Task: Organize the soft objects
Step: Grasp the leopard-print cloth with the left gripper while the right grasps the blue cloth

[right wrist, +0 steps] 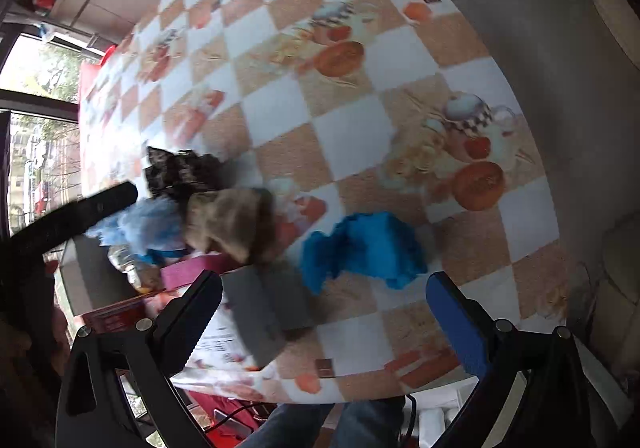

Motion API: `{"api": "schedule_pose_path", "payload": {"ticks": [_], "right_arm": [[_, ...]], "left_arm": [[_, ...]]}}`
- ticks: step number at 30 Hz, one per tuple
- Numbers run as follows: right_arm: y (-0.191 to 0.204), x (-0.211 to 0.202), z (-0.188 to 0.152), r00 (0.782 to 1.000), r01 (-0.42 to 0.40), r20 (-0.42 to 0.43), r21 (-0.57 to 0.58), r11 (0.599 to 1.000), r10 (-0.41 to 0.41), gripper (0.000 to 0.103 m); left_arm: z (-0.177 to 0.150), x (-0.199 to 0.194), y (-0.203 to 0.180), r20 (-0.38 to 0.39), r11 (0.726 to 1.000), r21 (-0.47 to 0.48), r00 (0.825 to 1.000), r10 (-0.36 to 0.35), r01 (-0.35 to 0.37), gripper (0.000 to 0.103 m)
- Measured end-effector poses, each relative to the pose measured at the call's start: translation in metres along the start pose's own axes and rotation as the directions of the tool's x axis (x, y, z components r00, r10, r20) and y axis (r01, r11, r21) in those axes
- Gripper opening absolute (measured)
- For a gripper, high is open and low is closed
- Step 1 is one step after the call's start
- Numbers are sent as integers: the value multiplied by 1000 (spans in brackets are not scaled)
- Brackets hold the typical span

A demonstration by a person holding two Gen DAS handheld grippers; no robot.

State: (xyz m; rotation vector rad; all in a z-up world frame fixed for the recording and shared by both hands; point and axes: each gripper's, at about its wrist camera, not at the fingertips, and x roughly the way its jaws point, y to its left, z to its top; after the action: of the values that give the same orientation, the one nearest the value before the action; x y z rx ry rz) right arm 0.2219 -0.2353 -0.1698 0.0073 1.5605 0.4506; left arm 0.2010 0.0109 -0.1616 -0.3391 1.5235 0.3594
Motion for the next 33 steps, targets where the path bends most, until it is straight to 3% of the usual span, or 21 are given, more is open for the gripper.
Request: {"api": "schedule_pose_path", "payload": {"ticks": [9,15,20,25,27,29,30,33], "right_arm": [[-5,51,4,998,45,-44,-53,998,-48,103],[-9,79,10,992,114,-46,-90,989,-119,103],[-11,82,9,991,122,-46,-107,987,-128,101],[-5,76,7,986,161,-19,-165,973,-166,73],[-3,74,7,988,150,-18,-179,972,-155,56],[1,73,10,989,140,-23,-188,972,-147,44],[2,72,11,990,131,-28,-187,974,-139,38],[4,68,9,992,119,-29,-184,976,-126,33]], "left_arm": [[22,61,-1,-78,999,-18,996,42,-43,103],[30,79,-1,-89,998,-18,995,51,-52,103],[36,84,-12,-90,997,-6,993,74,-75,101],[39,78,-24,-93,998,23,994,53,-51,85],[38,72,-34,-87,999,36,996,17,-14,63],[37,69,-46,-81,998,62,997,8,-3,49],[36,68,-50,-73,997,82,997,23,-17,48],[33,60,-56,-42,996,88,999,8,-4,48]]}}
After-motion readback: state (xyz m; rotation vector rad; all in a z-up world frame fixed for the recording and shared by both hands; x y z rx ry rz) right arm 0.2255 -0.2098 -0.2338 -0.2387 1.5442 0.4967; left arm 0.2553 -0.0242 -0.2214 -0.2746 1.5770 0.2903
